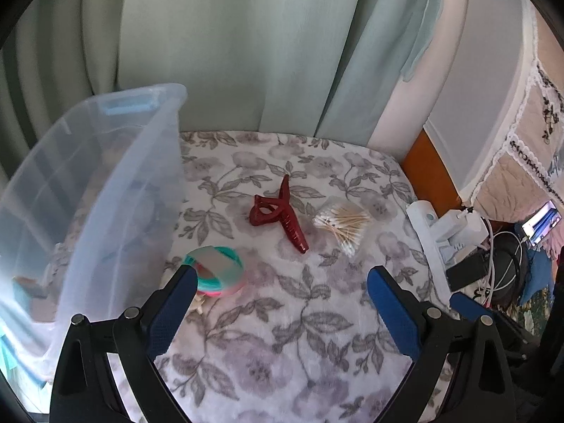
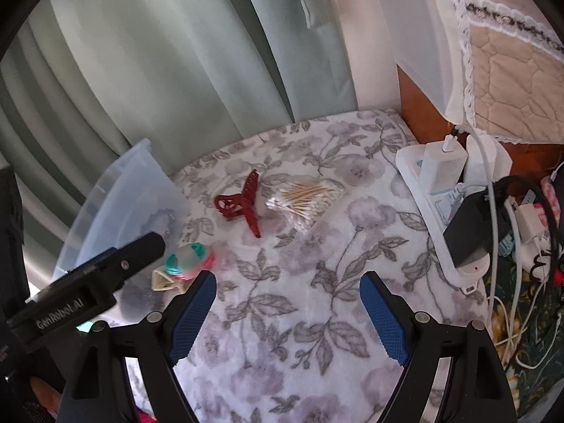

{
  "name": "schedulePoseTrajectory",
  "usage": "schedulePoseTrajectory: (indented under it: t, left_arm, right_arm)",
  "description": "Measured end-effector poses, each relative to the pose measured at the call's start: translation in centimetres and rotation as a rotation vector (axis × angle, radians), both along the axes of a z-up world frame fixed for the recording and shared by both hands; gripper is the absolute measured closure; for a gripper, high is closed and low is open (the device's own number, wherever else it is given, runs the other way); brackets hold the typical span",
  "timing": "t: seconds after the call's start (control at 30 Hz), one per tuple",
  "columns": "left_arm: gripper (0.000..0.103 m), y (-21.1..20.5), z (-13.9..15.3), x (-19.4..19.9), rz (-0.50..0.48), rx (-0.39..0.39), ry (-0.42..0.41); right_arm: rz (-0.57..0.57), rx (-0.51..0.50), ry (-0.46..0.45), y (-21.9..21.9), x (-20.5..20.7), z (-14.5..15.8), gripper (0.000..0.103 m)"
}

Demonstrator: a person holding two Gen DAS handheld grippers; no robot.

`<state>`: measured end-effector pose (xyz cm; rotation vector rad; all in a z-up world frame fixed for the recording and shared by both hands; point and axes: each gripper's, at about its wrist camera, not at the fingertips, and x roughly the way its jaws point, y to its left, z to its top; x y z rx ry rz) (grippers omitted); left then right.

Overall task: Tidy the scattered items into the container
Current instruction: 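Move both tools back toward the red clip and cotton swab bag, then grasp the red hair clip with the left tool while the right tool grasps the swab bag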

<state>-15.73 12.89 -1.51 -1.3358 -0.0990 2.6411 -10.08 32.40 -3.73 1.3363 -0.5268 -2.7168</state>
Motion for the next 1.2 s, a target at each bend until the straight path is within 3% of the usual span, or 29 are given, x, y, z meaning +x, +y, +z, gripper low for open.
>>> schedulePoseTrajectory:
  t: [0.7,1.03,1.2]
  left_arm:
    - [0.008,1.0,-7.5,-11.0,0.008,0.011,-0.111]
    - [0.02,0.8,-10.7,-13.1,0.011,0.024,-0.165]
    - [0.022,0.8,-11.5,-14.1,0.015,0.024,-0.168]
  right_arm:
    - [0.036,0.086,-0.105,-0.1,-9.6,-6.4,0.017]
    - [0.072,0.127,-0.132,-0.9,-13.0,-8.8,0.017]
    - [0.089,0.167,-0.118,-1.2,-14.4,-9.3,0.016]
